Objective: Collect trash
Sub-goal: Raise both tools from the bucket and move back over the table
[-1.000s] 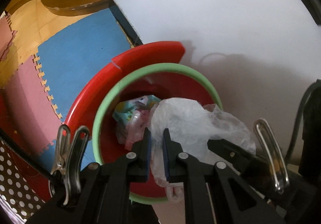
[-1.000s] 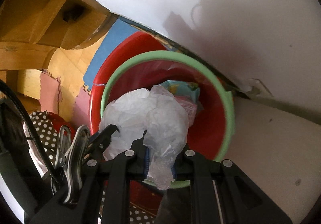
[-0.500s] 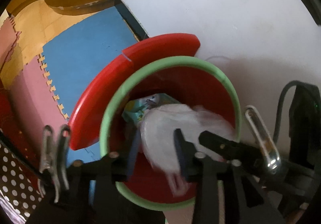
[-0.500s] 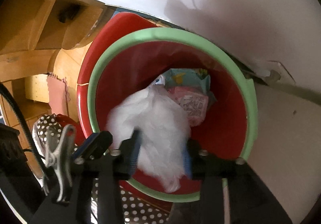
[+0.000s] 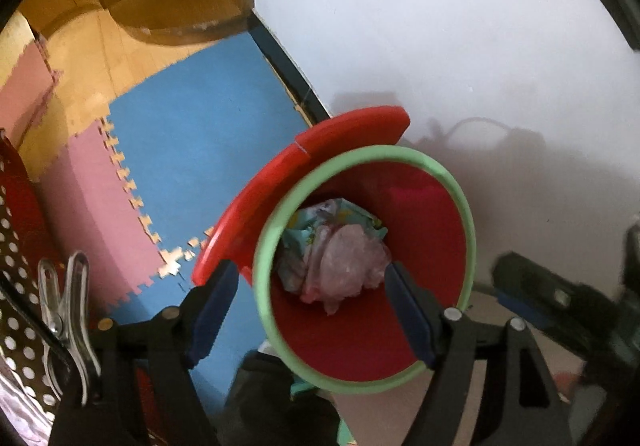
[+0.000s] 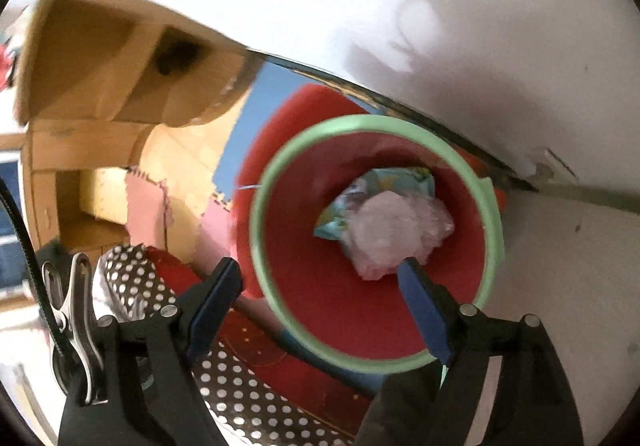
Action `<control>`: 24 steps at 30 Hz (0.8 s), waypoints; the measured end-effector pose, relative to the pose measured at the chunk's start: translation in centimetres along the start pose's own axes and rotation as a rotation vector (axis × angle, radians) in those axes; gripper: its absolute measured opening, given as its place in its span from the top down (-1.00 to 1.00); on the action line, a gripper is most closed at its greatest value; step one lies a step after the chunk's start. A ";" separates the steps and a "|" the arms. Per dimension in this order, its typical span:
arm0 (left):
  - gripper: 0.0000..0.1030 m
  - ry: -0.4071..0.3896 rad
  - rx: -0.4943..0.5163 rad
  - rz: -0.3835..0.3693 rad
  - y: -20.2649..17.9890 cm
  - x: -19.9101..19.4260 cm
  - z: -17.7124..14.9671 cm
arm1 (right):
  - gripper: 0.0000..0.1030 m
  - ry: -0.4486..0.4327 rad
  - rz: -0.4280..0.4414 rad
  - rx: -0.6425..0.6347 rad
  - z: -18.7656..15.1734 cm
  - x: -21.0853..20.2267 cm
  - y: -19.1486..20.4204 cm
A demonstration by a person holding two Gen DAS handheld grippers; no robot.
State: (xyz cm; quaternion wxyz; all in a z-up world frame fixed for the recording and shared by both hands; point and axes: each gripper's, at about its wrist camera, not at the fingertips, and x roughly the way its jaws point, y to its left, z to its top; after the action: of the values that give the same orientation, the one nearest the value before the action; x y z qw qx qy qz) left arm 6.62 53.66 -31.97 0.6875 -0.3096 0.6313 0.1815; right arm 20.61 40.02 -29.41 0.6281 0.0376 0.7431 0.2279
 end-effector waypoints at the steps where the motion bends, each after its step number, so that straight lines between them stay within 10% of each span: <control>1: -0.53 -0.005 0.013 0.010 -0.2 -0.3 -0.2 | -0.61 -0.012 0.007 -0.024 -0.4 -0.7 0.8; 14: -0.53 -0.097 0.224 0.089 -7.3 -9.7 -4.6 | -0.61 -0.236 0.089 -0.297 -8.9 -14.0 5.1; 24: -0.53 -0.212 0.234 0.115 -12.5 -18.6 -9.1 | -0.61 -0.382 0.178 -0.243 -13.3 -24.1 2.1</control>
State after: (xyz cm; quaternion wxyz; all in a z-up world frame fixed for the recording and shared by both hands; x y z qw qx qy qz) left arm 5.22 41.10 -11.43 0.7700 -0.1697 0.5889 0.1774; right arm 12.44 29.78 -5.12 0.7345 0.0694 0.5718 0.3588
